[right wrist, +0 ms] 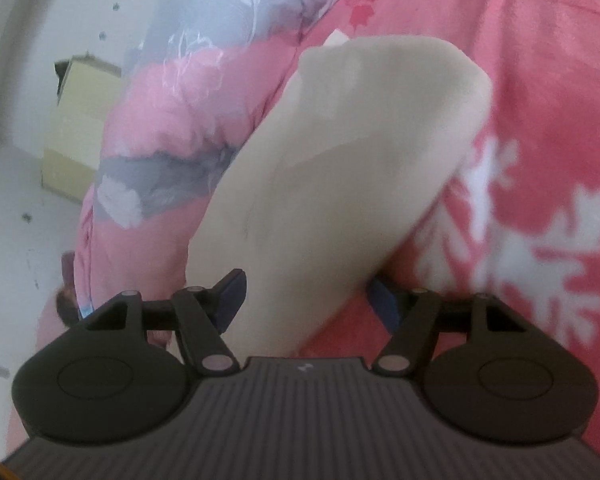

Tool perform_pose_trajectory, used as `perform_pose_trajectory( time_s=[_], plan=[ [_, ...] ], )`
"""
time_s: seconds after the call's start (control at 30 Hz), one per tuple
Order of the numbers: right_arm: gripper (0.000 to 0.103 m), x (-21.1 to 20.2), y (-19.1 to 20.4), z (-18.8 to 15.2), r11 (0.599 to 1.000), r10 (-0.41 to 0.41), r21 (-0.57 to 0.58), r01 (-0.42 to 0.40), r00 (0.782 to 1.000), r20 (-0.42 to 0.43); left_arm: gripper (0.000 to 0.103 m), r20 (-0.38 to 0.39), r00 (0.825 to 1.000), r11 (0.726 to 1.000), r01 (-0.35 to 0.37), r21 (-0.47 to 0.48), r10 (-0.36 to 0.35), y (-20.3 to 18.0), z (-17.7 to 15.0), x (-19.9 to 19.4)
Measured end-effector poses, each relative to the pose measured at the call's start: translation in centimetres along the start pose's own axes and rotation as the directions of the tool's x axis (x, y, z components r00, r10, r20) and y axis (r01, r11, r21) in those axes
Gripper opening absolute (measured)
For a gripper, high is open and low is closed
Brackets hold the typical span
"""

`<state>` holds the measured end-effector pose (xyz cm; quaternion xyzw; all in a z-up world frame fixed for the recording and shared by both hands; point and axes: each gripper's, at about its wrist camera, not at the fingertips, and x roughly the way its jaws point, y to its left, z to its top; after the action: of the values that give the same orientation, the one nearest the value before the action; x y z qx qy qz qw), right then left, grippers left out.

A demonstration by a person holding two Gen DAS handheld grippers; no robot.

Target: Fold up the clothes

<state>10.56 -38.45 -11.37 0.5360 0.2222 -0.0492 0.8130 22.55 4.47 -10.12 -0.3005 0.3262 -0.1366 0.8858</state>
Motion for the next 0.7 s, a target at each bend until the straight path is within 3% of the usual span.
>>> perform_pose_trajectory(
  time_s=[0.17,0.2,0.27,0.33,0.37,0.4,0.47,0.5,0.7],
  plan=[
    [0.067,2.2,0.0,1.1,1.000,0.031,-0.008,-0.030,0.998,0.050,0.091,0.054,0.998,0.998,-0.040,-0.048,0.043,-0.4,0.9,1.8],
    [0.067,2.6,0.0,1.3,0.999,0.037,-0.014,-0.036,0.998,0.055,0.087,0.063,0.996,0.997,-0.059,-0.054,0.063,-0.5,1.1,2.2],
    [0.067,3.2,0.0,1.8,0.999,0.050,-0.020,-0.049,0.997,0.064,0.070,0.078,0.992,0.993,-0.098,-0.067,0.103,-0.6,1.5,2.9],
    [0.067,3.8,-0.2,2.1,0.996,0.089,-0.035,-0.086,0.993,0.079,0.046,0.075,0.987,0.987,-0.134,-0.092,0.141,-0.5,2.0,3.4],
    [0.067,4.1,-0.3,2.3,0.994,0.108,-0.043,-0.105,0.990,0.086,0.040,0.064,0.988,0.986,-0.131,-0.107,0.138,-0.2,2.2,3.5],
    [0.063,4.3,-0.4,2.4,0.991,0.128,-0.051,-0.124,0.987,0.093,0.029,0.056,0.989,0.985,-0.128,-0.114,0.135,-0.1,2.4,3.3],
    [0.044,4.7,-1.0,2.7,0.986,0.162,-0.056,-0.157,0.982,0.102,0.022,0.060,0.990,0.988,-0.120,-0.096,0.126,-0.7,2.3,2.1],
    [0.028,4.8,-1.5,2.9,0.986,0.165,-0.036,-0.162,0.981,0.102,0.019,0.061,0.991,0.990,-0.115,-0.087,0.121,-1.0,2.2,1.5],
    [0.019,3.6,-1.3,2.9,0.973,0.229,0.012,-0.231,0.970,0.082,0.016,0.070,0.993,0.995,-0.090,-0.033,0.092,-2.8,1.8,-2.3]
  ],
)
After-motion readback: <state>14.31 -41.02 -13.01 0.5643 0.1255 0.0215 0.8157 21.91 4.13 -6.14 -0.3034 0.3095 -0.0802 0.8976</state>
